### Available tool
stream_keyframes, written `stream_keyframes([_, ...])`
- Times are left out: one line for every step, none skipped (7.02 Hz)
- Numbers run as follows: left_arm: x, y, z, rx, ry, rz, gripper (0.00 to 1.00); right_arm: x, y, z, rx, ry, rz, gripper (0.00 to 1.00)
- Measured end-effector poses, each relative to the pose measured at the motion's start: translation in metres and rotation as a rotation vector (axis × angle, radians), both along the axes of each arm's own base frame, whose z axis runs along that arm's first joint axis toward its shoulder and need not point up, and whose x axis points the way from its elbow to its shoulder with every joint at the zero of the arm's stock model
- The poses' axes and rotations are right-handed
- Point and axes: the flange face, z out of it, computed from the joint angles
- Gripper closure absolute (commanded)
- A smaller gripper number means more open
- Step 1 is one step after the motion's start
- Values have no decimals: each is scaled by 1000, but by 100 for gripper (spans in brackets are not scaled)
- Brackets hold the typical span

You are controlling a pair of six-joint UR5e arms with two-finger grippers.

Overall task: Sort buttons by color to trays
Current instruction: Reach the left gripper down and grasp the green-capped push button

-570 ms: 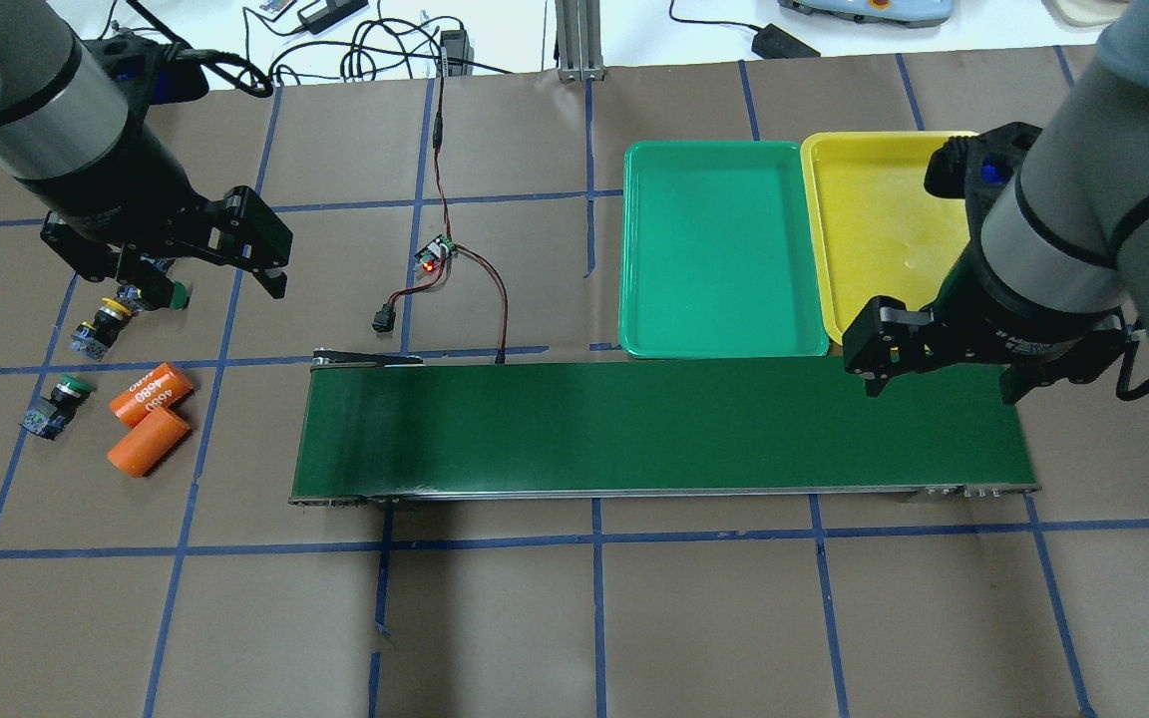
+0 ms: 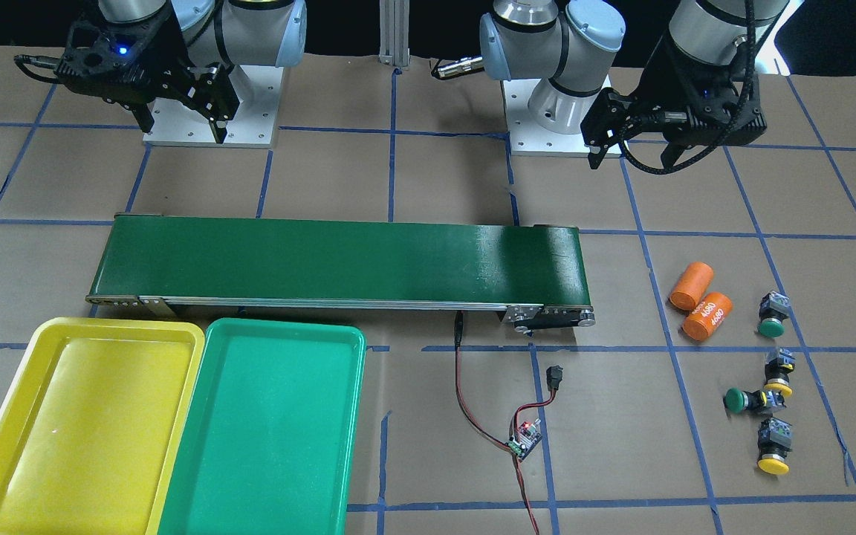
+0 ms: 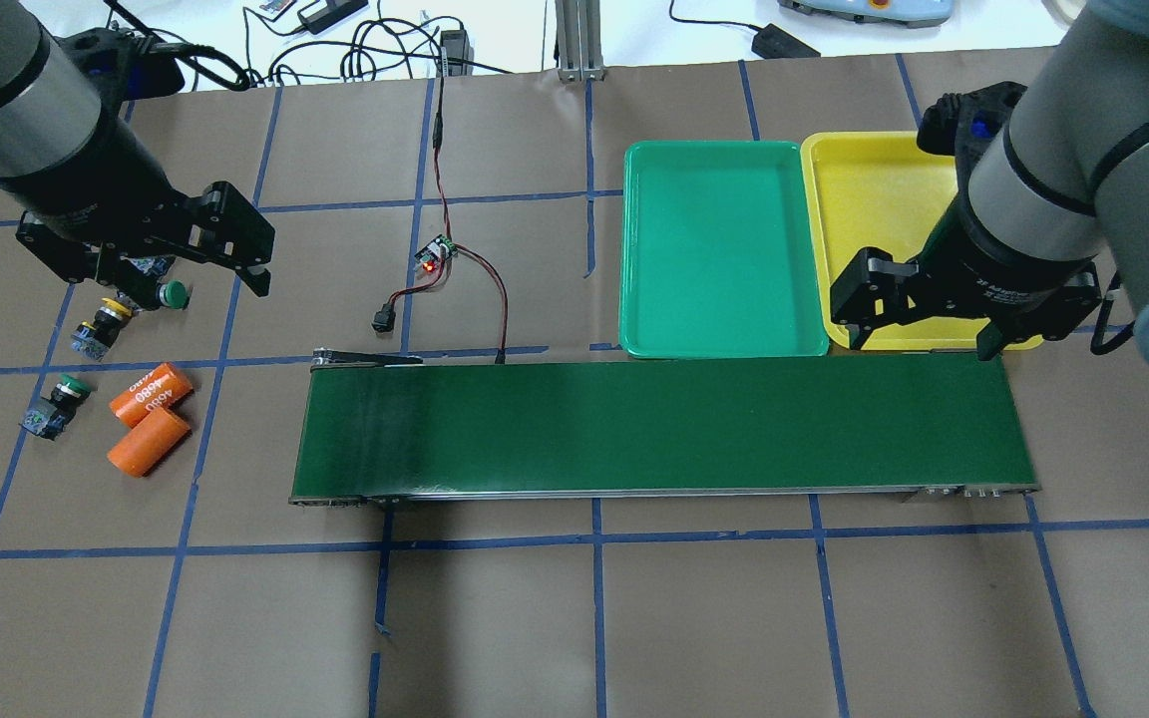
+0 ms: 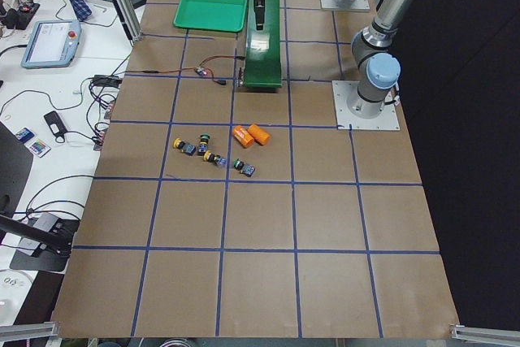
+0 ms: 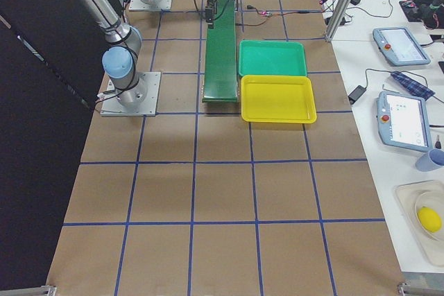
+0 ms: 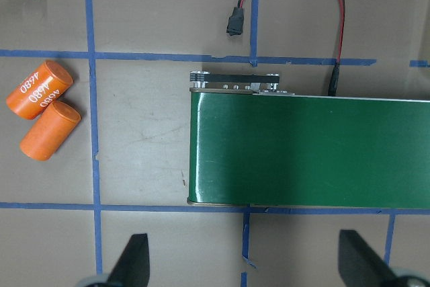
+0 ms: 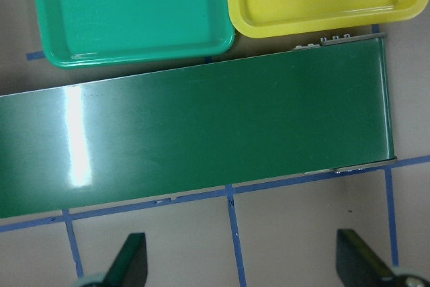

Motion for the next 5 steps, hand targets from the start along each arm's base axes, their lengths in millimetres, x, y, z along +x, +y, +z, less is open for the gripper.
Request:
stream_keyframes([7,-2,-4,9,1,-7,0,1,-1,1,-7,-7,2,0])
stream_keyframes([31,-5,-17,35,0,-12,0,2,-1,1,-9,-8,3,0])
stream_keyframes([85,-13,-39,65,3,3,0,3,0,1,-9,-6,2,0])
stream_keyframes([156,-18,-67,79,14,38,0,3,2,3,-13,-5,1,0])
stream_keyframes([230,-18,-99,91,31,62,0,3,6,7,-20,-3,1,0])
